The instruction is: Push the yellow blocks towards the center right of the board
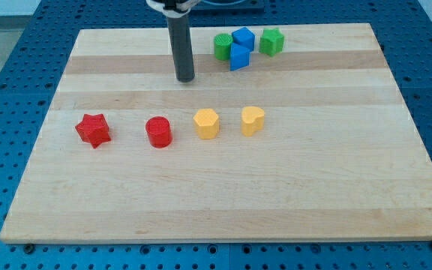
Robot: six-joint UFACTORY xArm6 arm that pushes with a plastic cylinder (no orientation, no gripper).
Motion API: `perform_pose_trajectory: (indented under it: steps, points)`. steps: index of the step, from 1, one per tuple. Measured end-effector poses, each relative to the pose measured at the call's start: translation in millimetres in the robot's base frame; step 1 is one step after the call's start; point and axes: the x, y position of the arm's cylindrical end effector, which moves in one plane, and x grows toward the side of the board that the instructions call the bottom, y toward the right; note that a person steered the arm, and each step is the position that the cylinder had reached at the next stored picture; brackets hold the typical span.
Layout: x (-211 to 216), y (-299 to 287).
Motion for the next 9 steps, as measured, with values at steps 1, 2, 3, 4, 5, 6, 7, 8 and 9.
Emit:
perform_pose_trajectory:
  steps: [1,2,3,4,5,6,7,8,9]
  points:
    - [0.1,0.0]
    - [0.1,0.0]
    - [15.6,0.0]
    - [75.7,0.0]
    - [86.0,0.0]
    - [95.3,0.0]
    - [112.1,10.4]
    - [110.6,14.4]
    - [105.4,35.5]
